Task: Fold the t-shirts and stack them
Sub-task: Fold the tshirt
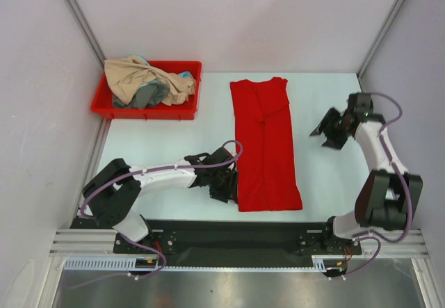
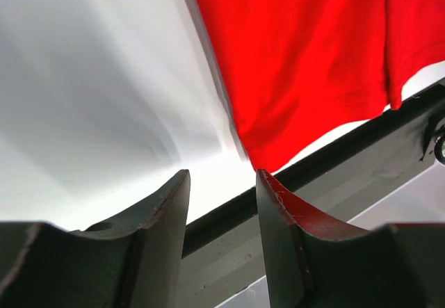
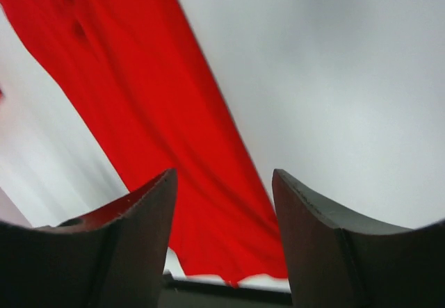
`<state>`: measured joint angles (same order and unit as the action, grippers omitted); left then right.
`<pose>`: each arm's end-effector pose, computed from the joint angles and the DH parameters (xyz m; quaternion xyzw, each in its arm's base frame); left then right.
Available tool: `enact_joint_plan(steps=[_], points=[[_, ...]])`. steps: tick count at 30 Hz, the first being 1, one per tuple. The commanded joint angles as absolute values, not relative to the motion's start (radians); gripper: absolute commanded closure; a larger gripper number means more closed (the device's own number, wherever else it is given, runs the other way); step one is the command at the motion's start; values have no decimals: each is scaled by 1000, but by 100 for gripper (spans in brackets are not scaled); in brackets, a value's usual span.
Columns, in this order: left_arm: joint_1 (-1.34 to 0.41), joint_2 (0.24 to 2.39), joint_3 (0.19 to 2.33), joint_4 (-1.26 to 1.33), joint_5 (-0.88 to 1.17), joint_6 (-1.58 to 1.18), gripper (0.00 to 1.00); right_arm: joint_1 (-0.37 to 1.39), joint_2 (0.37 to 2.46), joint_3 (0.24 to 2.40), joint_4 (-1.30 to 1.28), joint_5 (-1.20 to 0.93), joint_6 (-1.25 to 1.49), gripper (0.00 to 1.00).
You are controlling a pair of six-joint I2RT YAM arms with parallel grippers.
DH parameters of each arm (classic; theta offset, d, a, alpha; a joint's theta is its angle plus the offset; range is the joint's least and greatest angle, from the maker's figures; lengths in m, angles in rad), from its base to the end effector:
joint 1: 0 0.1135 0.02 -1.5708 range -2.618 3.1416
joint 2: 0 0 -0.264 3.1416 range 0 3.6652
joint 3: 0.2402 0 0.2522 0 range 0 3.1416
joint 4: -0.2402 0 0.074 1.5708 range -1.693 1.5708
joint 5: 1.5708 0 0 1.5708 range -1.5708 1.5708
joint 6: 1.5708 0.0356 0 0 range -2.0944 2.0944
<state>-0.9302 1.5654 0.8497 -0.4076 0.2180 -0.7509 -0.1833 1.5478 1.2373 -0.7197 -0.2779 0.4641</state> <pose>0.1671 -0.2370 0.1640 0.1108 0.9632 -0.2351 0.0681 0.3176 -0.0489 0.2669 0.2685 0.9166 0.1692 0.2432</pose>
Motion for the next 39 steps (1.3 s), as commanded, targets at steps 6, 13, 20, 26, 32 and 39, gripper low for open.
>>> enact_joint_plan(steps=[6,13,20,26,32,39], points=[[-930,1603,887,-368,273,-770,52,-91,1197,769,-873,-264,481,51],[-927,1657,899,-324,311,-853,51,41,1150,643,-845,-302,621,52],[-922,1664,905,-321,304,-896,46,110,1124,589,-839,-207,646,49],[-920,1689,896,-295,327,-934,44,135,1135,548,-815,-201,663,45],[-920,1716,890,-299,328,-948,46,138,1150,511,-773,-190,667,45],[-920,1729,874,-340,327,-968,49,144,1149,517,-749,-178,673,46]])
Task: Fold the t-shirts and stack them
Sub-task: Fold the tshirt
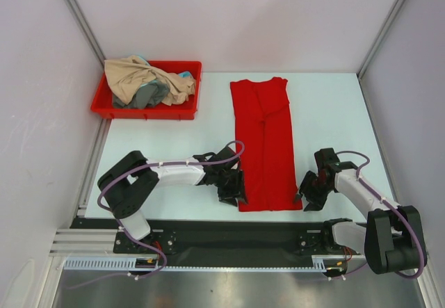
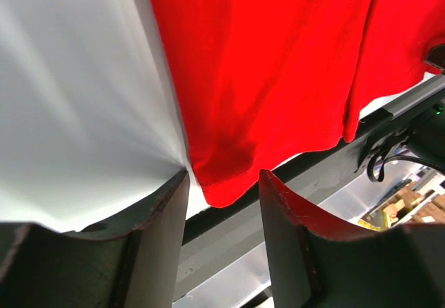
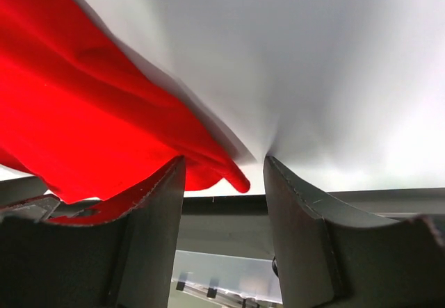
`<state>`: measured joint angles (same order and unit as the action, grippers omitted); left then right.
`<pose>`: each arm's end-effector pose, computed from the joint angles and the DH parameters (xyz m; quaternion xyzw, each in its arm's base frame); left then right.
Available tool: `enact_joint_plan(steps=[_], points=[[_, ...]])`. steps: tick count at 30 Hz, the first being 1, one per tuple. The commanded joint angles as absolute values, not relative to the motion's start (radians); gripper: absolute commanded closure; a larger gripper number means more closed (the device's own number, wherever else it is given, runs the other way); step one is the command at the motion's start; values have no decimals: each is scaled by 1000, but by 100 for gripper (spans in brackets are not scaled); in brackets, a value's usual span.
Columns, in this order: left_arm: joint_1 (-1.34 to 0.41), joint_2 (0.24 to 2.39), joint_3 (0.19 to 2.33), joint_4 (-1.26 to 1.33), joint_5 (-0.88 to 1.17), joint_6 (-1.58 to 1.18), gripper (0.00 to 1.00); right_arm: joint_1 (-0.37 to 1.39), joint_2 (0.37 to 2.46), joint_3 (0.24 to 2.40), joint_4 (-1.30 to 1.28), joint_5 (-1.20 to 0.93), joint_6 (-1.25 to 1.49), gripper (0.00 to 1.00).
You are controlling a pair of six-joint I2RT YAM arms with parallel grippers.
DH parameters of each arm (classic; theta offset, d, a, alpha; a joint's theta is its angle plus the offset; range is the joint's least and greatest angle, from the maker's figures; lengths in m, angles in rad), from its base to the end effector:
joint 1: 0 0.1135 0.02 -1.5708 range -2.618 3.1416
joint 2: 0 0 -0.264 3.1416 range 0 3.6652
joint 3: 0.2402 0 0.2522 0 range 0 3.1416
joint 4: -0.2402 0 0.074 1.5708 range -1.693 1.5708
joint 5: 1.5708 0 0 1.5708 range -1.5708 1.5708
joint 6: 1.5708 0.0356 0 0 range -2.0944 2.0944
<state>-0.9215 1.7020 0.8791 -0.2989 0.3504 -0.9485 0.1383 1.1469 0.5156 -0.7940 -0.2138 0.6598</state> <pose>0.1788 -0.2557 0.1397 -0.0258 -0.9604 0.2773 0.0066 0.1578 0.0296 0.1504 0.2482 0.9601 0.1261 0.0252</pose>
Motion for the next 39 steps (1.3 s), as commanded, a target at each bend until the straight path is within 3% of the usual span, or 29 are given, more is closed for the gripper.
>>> enact_joint_plan(steps=[1,6,14,17,19,22,24,25,26,39], points=[[-920,1720,867,-347,330,-972,48,146,1149,517,-743,-176,675,46],[-922,1693,851,-360,311,-989,44,155,1158,518,-729,-163,678,46],[-930,1729,844,-348,327,-1023,49,181,1186,517,-698,-143,686,46],[-930,1732,824,-336,336,-1040,53,201,1181,515,-689,-126,693,48],[-930,1746,815,-325,341,-1046,65,215,1180,514,-684,-124,696,50],[-930,1756,804,-305,338,-1057,83,241,1172,511,-687,-114,706,61],[-930,1758,816,-334,321,-1040,99,252,1163,509,-707,-115,722,78],[-931,1758,822,-354,301,-1029,100,261,1157,506,-719,-118,735,85],[-931,1753,825,-380,290,-1019,99,273,1146,503,-732,-117,748,100],[-977,1655,750,-394,308,-1051,100,345,950,446,-893,-81,903,100]])
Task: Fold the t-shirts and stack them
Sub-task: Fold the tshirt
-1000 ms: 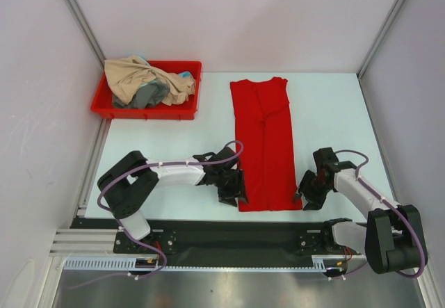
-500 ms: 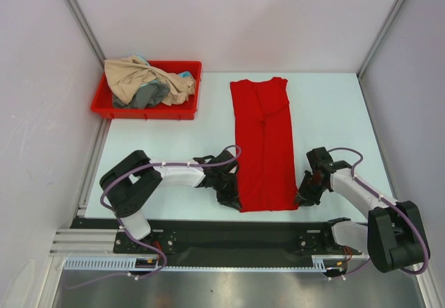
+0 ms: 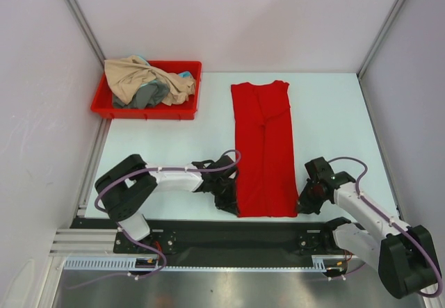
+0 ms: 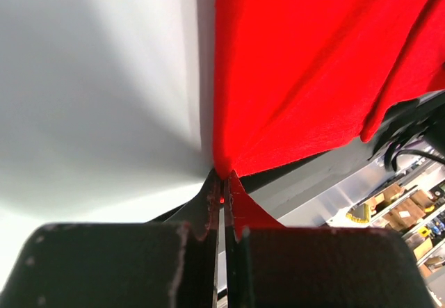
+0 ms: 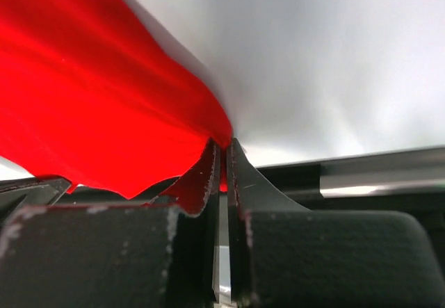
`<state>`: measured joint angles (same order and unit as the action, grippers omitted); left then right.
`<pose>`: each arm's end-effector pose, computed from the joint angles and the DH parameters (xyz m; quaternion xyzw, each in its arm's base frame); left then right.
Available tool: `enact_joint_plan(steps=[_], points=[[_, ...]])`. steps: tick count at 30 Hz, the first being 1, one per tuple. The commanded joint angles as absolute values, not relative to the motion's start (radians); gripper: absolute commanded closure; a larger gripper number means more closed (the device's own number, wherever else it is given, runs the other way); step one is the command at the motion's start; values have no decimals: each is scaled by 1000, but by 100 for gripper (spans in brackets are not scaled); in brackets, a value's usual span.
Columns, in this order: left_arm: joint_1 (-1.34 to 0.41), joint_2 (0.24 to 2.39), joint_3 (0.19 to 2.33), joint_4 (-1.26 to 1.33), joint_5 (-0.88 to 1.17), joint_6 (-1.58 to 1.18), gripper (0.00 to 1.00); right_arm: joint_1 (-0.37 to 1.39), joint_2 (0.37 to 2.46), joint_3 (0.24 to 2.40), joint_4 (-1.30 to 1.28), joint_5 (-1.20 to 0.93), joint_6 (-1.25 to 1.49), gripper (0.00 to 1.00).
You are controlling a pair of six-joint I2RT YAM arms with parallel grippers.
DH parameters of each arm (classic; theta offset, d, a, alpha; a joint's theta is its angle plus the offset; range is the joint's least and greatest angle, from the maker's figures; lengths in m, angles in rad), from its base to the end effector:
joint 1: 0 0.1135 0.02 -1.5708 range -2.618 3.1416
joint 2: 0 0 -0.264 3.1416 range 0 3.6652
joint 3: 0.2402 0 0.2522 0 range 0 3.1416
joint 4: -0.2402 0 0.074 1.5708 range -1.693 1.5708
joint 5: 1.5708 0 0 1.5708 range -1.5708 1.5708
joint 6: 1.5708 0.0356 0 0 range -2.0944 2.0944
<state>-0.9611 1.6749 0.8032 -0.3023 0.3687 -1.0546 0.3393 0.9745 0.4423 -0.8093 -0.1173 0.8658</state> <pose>0.1569 -0.2471 0.1283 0.0089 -0.9644 0.2598 0.0486 0.1289 0.0499 0.1528 0.2516 0.9593 0.1127 0.0611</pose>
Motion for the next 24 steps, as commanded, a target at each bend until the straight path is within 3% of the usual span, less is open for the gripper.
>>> enact_joint_plan(steps=[1,11,16,24], points=[[-977,1651,743,-399,308,-1055,100,345,933,446,-902,-75,911,100],[-965,1634,752,-448,299,-1000,100,347,931,465,-925,-67,922,100],[-951,1615,888,-537,275,-928,100,345,920,557,-905,-86,851,100],[-747,1727,1153,-618,328,-836,100,270,1253,866,-790,-158,700,100]])
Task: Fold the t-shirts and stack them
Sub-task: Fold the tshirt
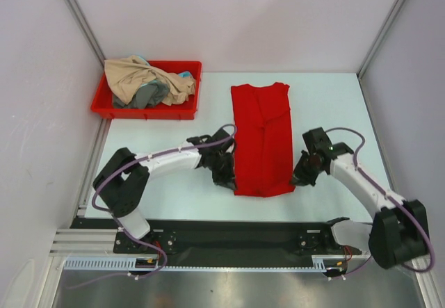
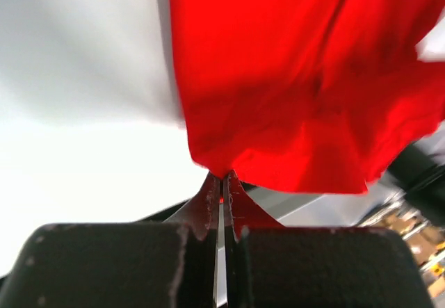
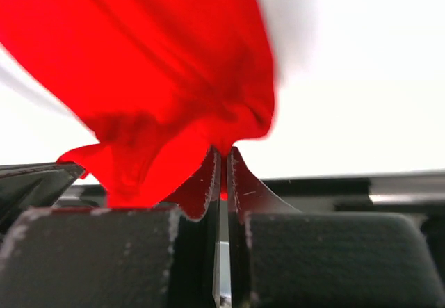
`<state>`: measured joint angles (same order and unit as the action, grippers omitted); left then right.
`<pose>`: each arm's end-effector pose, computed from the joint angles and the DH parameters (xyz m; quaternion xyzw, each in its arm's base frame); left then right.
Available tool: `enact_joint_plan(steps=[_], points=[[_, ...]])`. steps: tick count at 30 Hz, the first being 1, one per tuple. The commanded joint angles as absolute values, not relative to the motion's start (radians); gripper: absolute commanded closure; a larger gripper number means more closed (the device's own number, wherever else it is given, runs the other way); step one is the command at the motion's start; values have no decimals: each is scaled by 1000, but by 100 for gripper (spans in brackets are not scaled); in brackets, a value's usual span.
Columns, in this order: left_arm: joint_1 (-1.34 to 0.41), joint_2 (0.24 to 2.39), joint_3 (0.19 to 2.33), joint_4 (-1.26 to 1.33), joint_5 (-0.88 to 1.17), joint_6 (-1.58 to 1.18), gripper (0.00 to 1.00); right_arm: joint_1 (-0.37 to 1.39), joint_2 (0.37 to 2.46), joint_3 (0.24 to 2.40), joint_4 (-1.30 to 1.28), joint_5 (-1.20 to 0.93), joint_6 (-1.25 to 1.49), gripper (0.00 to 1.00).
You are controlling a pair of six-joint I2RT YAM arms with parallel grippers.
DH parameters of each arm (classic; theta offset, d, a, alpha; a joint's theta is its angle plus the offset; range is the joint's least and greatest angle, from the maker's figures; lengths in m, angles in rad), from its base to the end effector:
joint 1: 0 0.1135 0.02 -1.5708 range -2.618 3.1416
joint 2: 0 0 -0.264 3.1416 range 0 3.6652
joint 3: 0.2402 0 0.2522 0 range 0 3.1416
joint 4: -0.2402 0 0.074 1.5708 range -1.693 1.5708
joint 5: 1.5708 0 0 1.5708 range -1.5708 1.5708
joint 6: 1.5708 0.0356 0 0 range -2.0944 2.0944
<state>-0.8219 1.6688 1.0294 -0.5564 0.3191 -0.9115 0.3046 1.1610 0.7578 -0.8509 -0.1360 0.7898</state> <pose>0.2081 -0.2403 0.1779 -0.0138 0.9703 -0.2413 0.0002 0.1872 0.0639 0.2109 0.2263 0.9589 0.1392 0.0994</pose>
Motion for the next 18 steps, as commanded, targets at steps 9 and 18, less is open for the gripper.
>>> enact_joint_plan(steps=[9,18], points=[[-591,1992,1578,-744,362,-724,100,152,1701,1268,-788,-167,523,100],[-517,2164,1779,-770,399,-718,100,109,1948,1580,-830,-215,476,100]])
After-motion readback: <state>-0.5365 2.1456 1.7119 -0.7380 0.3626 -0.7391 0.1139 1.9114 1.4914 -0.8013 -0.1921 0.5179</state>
